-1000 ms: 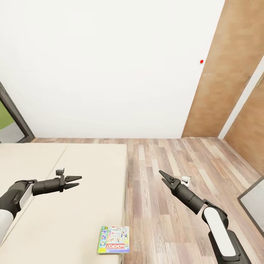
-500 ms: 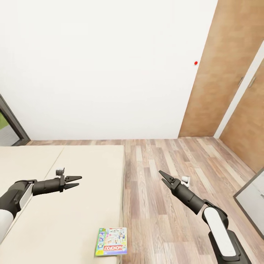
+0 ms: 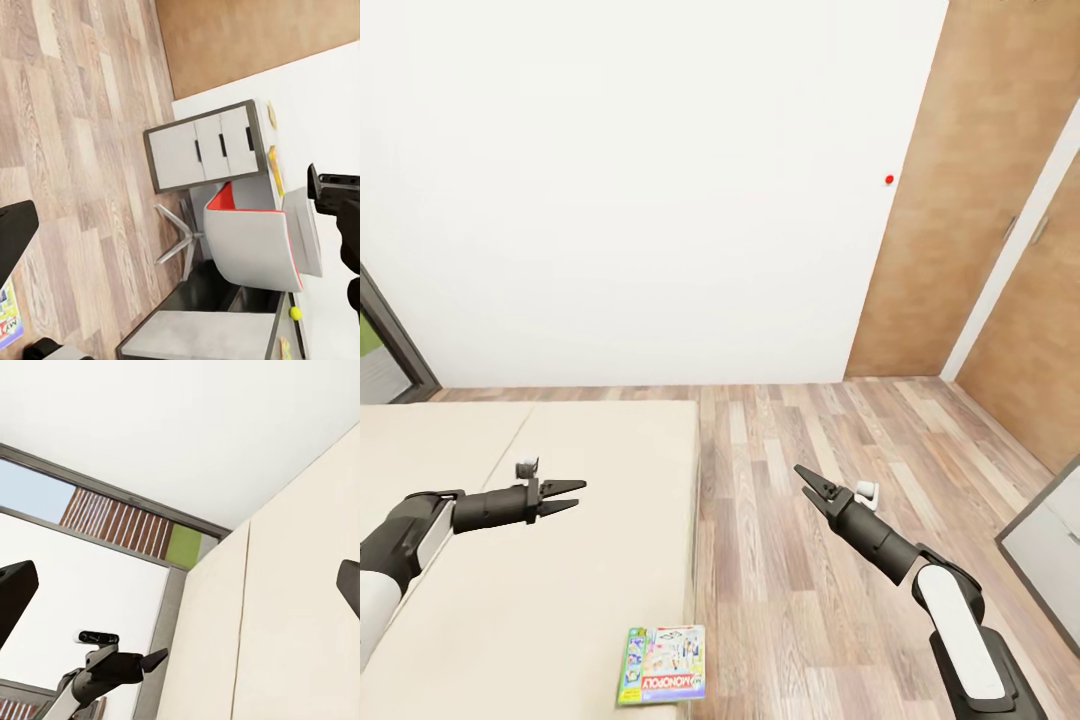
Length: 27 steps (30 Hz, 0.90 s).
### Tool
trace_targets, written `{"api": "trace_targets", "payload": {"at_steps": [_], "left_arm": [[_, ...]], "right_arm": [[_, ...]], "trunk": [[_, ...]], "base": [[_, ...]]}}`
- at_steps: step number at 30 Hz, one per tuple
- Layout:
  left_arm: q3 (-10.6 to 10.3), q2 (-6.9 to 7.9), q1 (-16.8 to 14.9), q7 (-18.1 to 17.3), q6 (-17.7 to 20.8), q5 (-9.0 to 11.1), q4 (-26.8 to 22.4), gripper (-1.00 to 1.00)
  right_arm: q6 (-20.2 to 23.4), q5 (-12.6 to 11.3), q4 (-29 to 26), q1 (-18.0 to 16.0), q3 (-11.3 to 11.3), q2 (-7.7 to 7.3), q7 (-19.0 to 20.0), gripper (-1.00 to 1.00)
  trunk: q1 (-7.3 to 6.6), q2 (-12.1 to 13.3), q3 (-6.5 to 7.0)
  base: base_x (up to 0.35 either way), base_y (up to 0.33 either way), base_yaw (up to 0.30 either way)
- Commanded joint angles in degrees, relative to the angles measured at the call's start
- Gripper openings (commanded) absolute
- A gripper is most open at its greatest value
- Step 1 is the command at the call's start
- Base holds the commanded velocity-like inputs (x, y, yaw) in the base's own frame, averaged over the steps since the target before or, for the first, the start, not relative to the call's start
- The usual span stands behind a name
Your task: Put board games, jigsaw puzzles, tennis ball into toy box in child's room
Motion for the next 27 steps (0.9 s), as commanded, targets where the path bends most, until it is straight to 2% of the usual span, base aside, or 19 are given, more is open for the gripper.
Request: {"api": "trace_targets", "payload": {"at_steps": [1,27], "left_arm": [[0.00,0.01,-0.04,-0.11,0.55,0.12,0.00,1.00],[-0.07,-0.08,-0.04,-0.13,0.54,0.12,0.00,1.00]], "right_arm": [[0.39,-0.17,-0.01,-0.05,-0.09,0.01,0.06,1.00],[0.32,0.02,-0.01,-0.01,0.00,0.61,0.06,1.00]], "trunk": [[0.03,-0.11,-0.09],[0.03,-0.11,1.46]], "base": [[0.000,0.000,-0.004],[0.000,0.000,0.010]]}}
